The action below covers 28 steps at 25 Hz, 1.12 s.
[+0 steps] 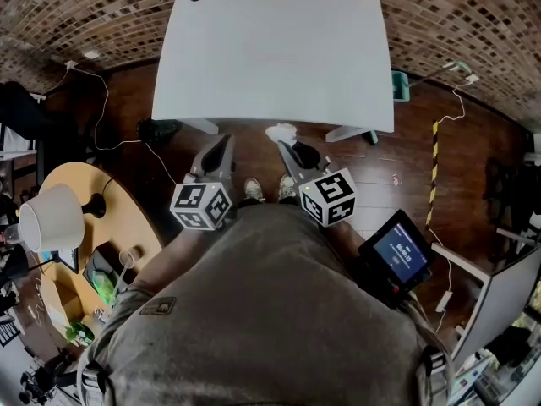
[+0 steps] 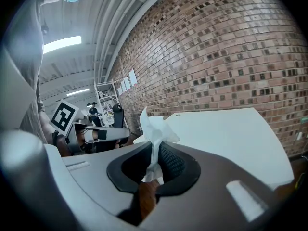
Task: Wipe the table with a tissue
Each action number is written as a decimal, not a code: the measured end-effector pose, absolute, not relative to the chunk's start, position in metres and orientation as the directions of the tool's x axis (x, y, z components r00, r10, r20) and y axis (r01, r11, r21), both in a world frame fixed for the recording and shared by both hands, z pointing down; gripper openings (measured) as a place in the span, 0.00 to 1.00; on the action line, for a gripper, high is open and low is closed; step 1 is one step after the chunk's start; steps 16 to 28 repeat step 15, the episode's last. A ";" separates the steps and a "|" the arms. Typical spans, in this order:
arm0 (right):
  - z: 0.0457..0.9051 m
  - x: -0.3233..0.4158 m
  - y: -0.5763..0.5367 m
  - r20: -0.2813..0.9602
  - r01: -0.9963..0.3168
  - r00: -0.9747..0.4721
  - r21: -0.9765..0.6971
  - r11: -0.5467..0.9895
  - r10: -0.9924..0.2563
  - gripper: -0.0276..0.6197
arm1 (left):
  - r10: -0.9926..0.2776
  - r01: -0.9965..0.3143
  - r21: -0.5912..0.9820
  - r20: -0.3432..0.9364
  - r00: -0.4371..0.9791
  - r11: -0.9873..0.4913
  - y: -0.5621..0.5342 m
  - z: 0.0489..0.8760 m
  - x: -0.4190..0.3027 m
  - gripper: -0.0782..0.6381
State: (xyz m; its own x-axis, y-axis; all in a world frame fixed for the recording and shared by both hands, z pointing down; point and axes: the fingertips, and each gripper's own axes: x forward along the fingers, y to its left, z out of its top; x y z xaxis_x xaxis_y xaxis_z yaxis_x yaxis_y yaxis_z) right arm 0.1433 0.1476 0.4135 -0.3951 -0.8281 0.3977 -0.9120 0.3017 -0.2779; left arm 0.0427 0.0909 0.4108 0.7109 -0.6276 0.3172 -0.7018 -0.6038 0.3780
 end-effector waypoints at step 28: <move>0.411 0.140 0.147 0.382 -0.912 -0.396 -0.268 0.310 -0.835 0.12 | -0.634 -0.702 0.393 0.309 0.709 -0.594 0.096 0.412 0.041 0.11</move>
